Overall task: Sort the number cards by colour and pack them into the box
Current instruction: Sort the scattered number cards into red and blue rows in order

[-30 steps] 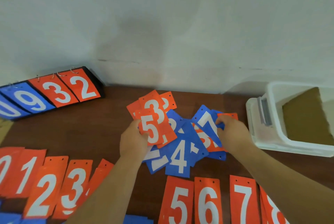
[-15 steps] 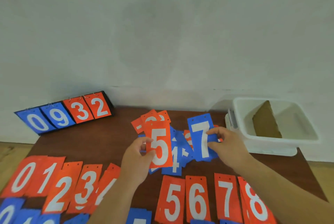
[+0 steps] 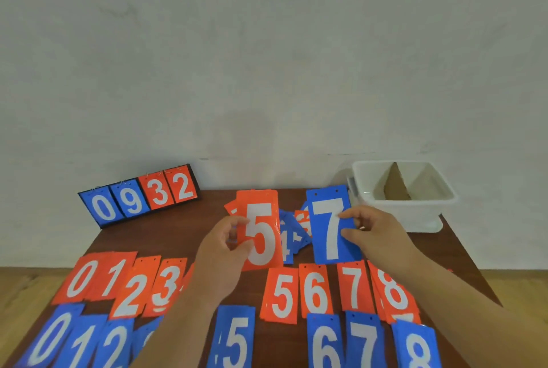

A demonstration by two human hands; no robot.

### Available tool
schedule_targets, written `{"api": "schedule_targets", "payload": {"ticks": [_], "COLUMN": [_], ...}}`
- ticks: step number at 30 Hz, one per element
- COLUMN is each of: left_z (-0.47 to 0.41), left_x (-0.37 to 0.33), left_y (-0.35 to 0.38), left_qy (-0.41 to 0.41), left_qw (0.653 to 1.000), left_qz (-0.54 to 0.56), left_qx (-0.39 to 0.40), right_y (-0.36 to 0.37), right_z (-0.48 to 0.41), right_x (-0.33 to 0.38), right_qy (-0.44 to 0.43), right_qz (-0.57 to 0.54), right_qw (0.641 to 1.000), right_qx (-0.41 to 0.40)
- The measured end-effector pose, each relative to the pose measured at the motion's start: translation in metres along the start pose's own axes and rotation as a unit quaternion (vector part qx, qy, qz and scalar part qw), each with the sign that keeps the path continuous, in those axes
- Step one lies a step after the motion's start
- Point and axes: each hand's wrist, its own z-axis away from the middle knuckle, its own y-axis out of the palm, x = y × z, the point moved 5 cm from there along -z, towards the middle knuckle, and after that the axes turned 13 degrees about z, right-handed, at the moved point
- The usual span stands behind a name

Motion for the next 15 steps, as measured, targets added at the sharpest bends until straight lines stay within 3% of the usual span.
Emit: {"api": "schedule_targets", "payload": {"ticks": [9, 15], "left_z": [0.007, -0.001], "left_x": [0.021, 0.054], "left_y": [-0.05, -0.137], "left_qy": [0.006, -0.019], "left_qw": [1.0, 1.0], "left_qz": [0.01, -0.011], "left_qx": [0.003, -0.021], "right_y": [0.046, 0.123], "right_z": [0.017, 0.01], "right_x": [0.018, 0.055], "right_qy": [-0.029, -0.041], "right_qz": [0.059, 0.125], "right_qw": [0.998, 0.991], "right_qx": [0.013, 0.021]}}
